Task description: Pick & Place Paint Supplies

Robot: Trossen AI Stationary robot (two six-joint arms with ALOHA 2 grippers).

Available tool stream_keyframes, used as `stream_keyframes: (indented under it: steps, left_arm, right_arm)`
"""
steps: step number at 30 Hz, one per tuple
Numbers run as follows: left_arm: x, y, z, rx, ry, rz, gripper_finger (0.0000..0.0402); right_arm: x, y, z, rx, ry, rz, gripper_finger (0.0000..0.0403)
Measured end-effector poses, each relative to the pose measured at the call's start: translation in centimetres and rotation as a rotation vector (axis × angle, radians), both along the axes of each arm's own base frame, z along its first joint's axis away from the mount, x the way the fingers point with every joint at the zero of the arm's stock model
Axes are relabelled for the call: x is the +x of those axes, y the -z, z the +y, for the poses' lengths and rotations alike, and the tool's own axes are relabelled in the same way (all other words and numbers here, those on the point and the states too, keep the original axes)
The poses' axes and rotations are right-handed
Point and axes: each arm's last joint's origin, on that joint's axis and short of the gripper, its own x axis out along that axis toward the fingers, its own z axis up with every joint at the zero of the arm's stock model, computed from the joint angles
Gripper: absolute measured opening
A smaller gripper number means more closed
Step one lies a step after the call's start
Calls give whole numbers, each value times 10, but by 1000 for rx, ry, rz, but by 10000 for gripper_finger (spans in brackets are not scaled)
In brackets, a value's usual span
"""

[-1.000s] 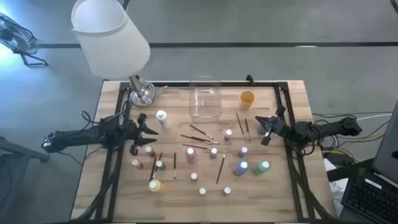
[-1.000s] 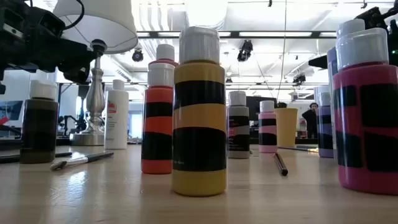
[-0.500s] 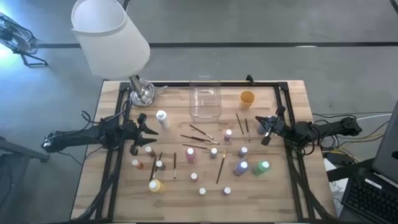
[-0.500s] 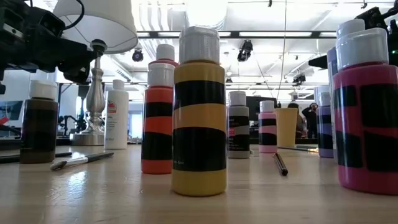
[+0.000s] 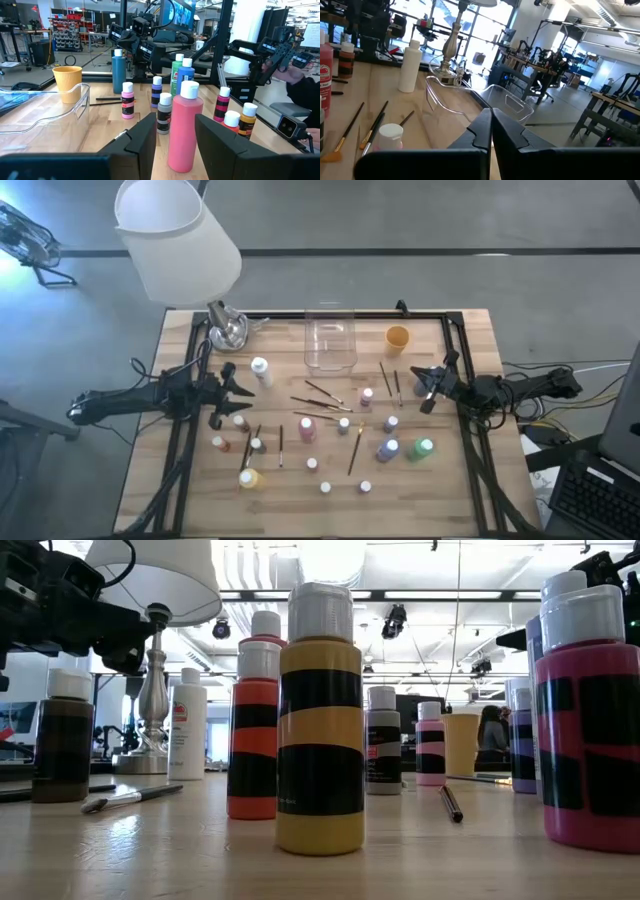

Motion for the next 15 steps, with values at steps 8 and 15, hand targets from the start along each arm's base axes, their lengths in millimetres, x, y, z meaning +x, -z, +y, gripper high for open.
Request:
stream_keyframes:
  steps: [8,15]
  left_arm:
    - [0,0,0,0,0,0,140]
    - [0,0,0,0,0,1,140]
  right_arm:
    - [0,-12,2,24,-72,-135,8]
    - [-14,-52,8,10,-398,-597,8]
